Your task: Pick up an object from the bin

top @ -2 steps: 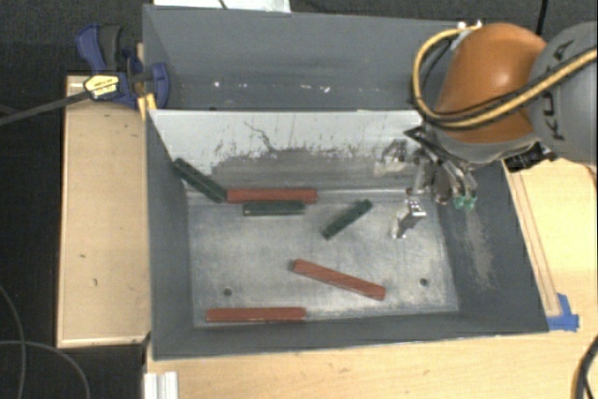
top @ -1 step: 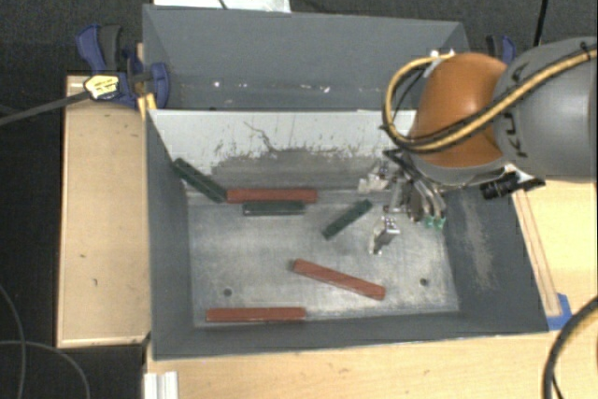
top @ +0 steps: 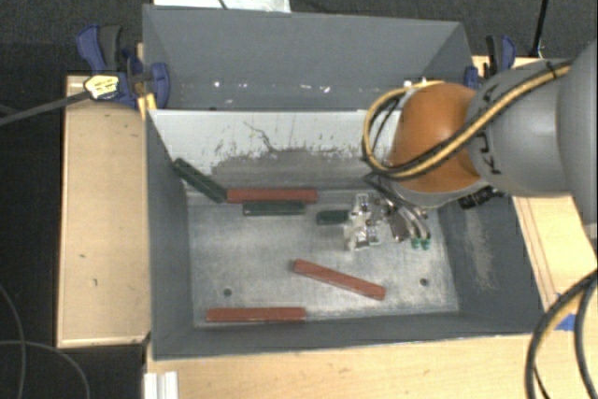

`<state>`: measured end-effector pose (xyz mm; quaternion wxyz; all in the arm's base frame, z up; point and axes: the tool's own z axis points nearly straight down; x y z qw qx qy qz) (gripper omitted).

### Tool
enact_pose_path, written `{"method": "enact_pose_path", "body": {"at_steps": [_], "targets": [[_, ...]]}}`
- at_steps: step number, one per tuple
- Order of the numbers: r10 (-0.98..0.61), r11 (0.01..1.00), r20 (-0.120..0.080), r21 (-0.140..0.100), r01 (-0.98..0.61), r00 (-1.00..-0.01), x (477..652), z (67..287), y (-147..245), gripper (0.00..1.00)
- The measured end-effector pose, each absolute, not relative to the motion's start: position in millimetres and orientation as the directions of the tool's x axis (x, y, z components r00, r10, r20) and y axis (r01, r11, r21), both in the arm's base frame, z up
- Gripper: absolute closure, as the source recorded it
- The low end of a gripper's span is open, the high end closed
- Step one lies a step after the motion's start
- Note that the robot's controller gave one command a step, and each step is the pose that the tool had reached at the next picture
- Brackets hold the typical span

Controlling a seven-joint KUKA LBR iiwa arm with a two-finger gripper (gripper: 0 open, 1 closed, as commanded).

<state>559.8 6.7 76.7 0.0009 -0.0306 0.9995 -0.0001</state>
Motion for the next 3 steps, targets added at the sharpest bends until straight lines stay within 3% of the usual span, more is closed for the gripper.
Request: {"method": "enact_pose_path", "body": {"at_steps": [1, 2, 3], "targets": [[-0.061, 0.998, 0.003, 0.000, -0.061, -0.998, 558.3, 76, 7, 0.00], [-0.061, 0.998, 0.003, 0.000, -0.061, -0.998, 558.3, 76, 7, 0.00], [-0.091, 0.996, 0.006, 0.000, -0.091, -0.996, 515.1, 121, 31, 0.00]]}}
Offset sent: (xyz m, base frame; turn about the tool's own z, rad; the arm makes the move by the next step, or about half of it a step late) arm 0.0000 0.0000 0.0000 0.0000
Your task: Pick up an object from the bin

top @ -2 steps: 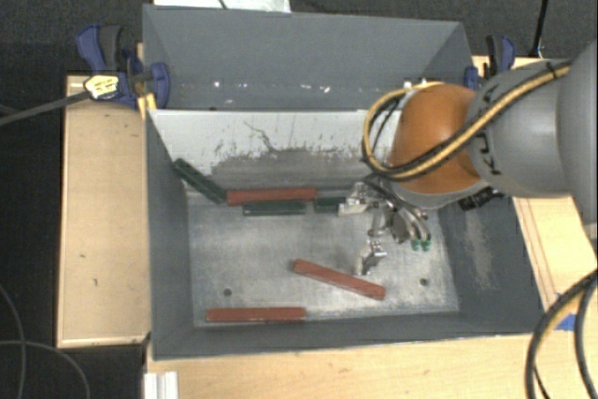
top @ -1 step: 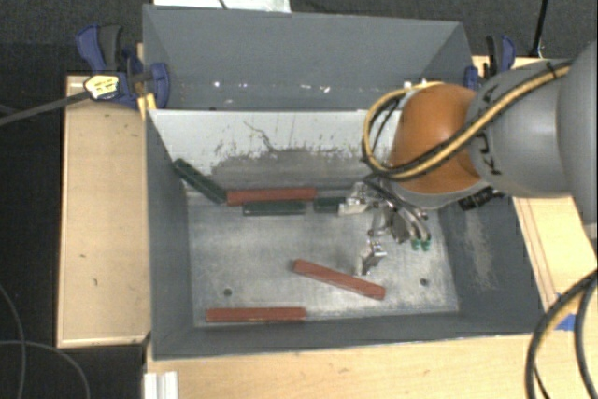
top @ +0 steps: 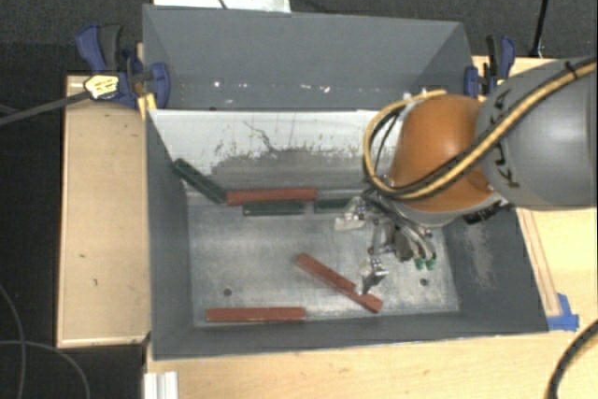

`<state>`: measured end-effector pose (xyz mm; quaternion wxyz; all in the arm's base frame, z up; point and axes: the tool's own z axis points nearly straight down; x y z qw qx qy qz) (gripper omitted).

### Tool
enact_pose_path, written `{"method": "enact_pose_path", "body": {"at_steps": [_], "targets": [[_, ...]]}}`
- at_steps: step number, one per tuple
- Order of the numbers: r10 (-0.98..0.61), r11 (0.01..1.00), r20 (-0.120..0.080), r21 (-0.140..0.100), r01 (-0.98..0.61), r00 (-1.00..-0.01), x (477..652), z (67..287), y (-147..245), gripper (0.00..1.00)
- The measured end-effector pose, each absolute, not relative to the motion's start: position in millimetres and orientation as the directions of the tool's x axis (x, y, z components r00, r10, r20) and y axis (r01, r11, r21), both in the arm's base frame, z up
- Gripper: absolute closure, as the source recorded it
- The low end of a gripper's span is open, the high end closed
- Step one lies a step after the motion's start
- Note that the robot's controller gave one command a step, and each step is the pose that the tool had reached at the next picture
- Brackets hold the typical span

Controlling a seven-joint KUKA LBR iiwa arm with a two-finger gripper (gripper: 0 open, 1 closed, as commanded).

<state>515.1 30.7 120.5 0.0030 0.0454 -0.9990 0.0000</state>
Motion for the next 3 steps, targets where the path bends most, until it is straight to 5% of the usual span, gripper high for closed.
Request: {"method": "enact_pose_path", "body": {"at_steps": [1, 3], "targets": [[-0.148, 0.989, -0.005, -0.001, -0.148, -0.989, 506.4, 78.8, 41.0, 1.00], [-0.164, 0.986, -0.011, -0.006, -0.164, -0.986, 504.3, 80.1, 44.4, 1.00]]}}
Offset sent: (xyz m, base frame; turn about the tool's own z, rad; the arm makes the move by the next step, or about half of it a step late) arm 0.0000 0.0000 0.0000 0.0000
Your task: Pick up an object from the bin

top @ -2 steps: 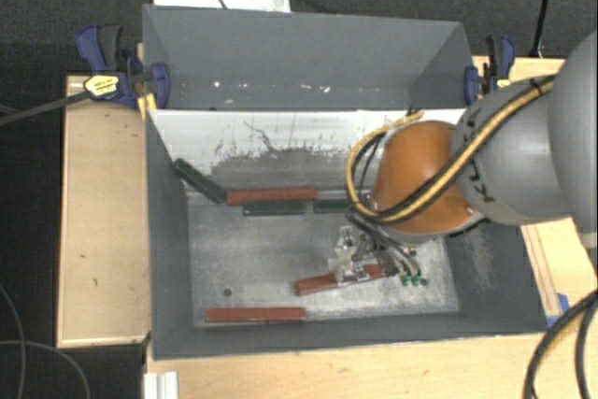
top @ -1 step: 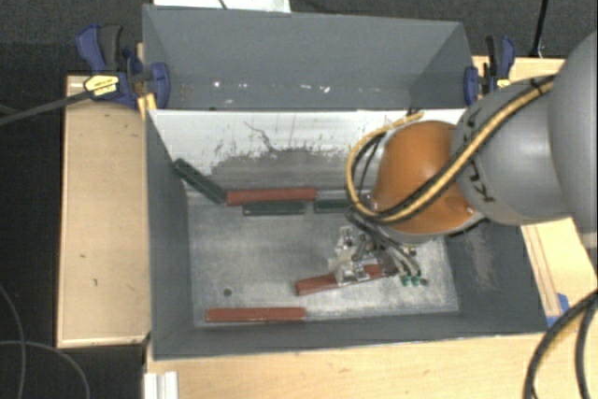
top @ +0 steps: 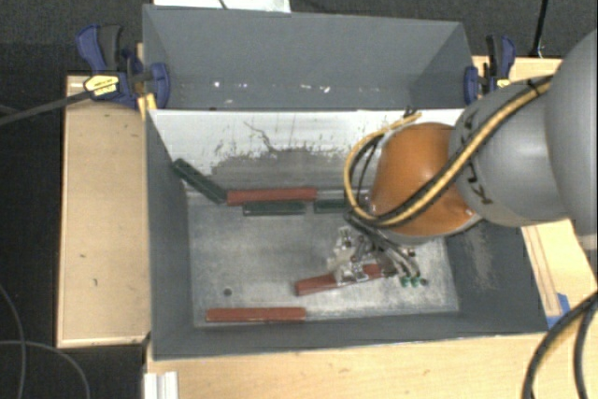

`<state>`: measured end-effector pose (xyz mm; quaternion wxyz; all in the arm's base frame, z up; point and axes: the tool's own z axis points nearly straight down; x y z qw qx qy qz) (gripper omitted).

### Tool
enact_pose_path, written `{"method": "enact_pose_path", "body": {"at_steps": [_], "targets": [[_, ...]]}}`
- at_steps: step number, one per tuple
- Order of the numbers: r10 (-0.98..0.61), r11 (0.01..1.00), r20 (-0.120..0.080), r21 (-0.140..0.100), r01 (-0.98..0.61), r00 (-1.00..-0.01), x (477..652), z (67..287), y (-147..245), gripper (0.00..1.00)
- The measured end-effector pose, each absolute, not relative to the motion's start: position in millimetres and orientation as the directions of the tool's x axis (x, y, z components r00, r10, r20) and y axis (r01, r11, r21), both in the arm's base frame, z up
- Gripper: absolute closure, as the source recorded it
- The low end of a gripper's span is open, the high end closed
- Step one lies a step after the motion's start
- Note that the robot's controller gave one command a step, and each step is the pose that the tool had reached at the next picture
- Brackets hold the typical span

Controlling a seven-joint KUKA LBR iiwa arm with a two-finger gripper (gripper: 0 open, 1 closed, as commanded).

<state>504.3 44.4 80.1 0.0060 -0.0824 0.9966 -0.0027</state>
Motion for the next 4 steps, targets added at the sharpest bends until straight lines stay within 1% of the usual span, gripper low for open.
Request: {"method": "enact_pose_path", "body": {"at_steps": [1, 2, 3, 4], "targets": [[-0.185, 0.983, -0.002, 0.000, -0.185, -0.983, 501.9, 96, 51, 1.00], [-0.177, 0.984, 0.000, 0.001, -0.177, -0.984, 499.3, 130, 56, 1.00], [-0.274, 0.962, -0.010, -0.001, -0.274, -0.962, 491.9, 120, 68, 1.00], [-0.524, 0.852, -0.010, -0.003, -0.524, -0.852, 486.9, 73, 76, 0.00]]}}
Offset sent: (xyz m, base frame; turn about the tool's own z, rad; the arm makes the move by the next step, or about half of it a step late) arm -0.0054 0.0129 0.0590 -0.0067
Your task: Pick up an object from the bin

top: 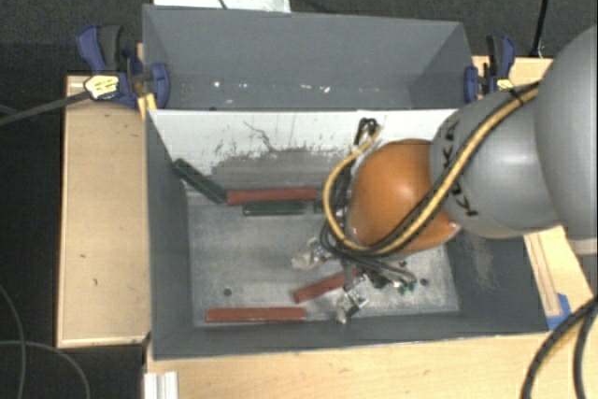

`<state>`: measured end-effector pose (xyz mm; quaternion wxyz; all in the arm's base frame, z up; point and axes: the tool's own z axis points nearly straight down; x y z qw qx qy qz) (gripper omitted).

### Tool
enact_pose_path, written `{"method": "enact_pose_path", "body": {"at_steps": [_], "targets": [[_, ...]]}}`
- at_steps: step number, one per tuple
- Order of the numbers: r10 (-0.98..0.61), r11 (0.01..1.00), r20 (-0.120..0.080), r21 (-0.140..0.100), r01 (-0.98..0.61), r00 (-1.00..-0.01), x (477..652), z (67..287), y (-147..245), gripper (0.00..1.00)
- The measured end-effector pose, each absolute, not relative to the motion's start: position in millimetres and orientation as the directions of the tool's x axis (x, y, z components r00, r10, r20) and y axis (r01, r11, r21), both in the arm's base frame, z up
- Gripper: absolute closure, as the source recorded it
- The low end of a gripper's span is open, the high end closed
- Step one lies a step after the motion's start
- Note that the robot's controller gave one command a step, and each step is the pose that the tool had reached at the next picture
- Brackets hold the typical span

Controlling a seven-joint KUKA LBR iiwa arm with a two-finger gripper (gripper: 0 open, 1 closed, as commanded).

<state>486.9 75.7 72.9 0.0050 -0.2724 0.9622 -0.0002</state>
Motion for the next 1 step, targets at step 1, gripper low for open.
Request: {"method": "enact_pose_path", "body": {"at_steps": [1], "targets": [[-0.524, 0.852, -0.019, -0.004, -0.524, -0.852, 489.2, 74.6, 77.5, 1.00]]}}
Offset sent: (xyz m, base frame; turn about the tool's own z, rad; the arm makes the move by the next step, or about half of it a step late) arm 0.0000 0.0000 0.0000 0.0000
